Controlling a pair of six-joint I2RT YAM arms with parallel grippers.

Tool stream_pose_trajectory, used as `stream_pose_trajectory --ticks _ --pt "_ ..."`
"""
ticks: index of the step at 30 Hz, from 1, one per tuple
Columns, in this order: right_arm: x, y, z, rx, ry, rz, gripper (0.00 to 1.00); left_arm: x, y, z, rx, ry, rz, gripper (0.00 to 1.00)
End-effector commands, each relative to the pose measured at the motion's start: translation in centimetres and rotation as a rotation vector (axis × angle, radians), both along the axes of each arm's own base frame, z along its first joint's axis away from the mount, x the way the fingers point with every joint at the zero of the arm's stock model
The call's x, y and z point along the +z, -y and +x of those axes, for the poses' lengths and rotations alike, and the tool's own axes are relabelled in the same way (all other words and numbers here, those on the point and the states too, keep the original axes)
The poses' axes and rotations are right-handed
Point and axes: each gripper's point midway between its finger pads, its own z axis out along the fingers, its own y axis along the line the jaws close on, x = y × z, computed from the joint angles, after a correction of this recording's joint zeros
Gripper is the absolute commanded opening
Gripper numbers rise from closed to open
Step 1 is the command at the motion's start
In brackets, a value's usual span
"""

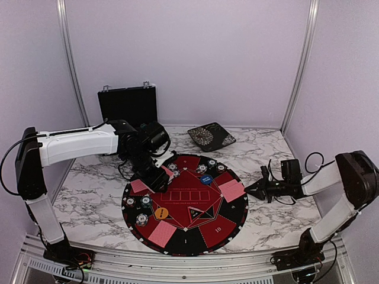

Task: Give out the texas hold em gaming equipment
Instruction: Distribute the poker card in the small blind area.

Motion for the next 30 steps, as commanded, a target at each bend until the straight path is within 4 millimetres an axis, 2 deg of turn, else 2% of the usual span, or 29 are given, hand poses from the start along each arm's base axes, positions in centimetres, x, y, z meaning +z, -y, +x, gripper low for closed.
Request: stream_pose_trajectory --ticks 1,16,30 --pt "-0.2 0.7 1.2 -0.025 0.023 -0.048 0.00 1.3 0.4 0.5 -0.008 0.022 -0.038 0.39" --pt "-0.5 1.4 2.4 -0.048 0.031 -0.113 0.03 1.2 0.4 0.4 -0.010 0.016 -0.038 0.39" --pt "-0.9 1.2 2.3 -0.027 0.027 -0.168 0.09 1.0 0.3 0.3 -0.010 0.011 -0.035 0.39"
